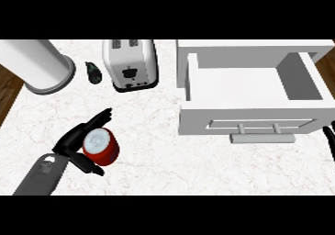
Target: Pick up the can, place it into the drawer and close the drawer
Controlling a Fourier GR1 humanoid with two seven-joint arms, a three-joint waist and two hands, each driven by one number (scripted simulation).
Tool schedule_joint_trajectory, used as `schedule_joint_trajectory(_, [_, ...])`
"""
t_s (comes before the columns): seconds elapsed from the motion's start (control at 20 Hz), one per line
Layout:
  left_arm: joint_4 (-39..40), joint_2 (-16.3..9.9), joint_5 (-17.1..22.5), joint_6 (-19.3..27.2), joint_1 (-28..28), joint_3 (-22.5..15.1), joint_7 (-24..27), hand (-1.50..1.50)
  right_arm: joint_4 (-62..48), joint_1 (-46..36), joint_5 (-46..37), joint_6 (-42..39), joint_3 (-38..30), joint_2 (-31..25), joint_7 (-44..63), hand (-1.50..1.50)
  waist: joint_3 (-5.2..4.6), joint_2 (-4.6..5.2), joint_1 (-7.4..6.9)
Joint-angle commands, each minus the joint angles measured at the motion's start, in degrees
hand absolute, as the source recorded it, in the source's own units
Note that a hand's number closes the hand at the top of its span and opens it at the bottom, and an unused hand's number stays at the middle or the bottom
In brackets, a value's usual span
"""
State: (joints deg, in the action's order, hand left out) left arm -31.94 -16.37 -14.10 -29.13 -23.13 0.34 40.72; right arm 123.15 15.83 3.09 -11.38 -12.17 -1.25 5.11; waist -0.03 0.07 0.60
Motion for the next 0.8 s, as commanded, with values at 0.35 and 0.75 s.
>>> schedule_joint_trajectory(0.35, [-0.84,4.11,0.07,-3.09,-1.7,-2.38,2.16,-1.5,0.23,0.89,5.18,-2.59,-3.46,-1.42,0.99,-1.5,0.01,-0.02,0.08])
schedule_joint_trajectory(0.75, [-8.51,6.4,4.65,-7.87,0.56,-3.03,-3.64,1.5,-0.5,-2.21,-0.35,0.46,-0.71,0.82,0.15,-1.5,0.05,-0.18,-0.74])
